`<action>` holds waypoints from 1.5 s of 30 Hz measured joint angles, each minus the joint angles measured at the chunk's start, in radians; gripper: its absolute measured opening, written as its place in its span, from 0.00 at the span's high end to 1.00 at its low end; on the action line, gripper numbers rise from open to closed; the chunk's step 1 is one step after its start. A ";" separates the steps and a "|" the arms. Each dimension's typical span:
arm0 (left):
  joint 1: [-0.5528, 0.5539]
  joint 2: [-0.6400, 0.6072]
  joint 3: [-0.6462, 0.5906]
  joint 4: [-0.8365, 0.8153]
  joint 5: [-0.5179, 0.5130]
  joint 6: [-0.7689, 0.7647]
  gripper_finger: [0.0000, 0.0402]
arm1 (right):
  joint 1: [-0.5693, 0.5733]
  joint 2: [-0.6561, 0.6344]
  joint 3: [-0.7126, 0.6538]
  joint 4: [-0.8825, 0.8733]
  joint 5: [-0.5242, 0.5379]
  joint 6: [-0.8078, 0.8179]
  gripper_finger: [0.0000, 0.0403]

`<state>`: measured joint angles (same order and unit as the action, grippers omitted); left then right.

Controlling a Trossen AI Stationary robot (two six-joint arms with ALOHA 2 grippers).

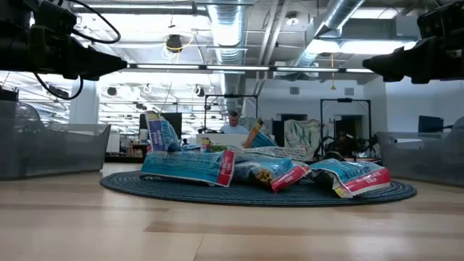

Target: Pick and place Granola Bars by type

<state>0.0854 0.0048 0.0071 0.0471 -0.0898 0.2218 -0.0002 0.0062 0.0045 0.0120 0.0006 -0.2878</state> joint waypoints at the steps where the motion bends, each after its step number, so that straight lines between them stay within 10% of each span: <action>1: 0.000 0.000 0.000 0.000 0.000 0.000 0.59 | 0.000 0.000 0.000 0.000 0.000 0.000 0.67; 45: 0.000 0.000 0.013 -0.024 0.001 -0.084 0.59 | -0.002 0.000 0.000 0.091 0.000 -0.134 0.67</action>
<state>0.0856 0.0053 0.0204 0.0228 -0.0888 0.1374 -0.0019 0.0063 0.0048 0.1028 0.0006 -0.4213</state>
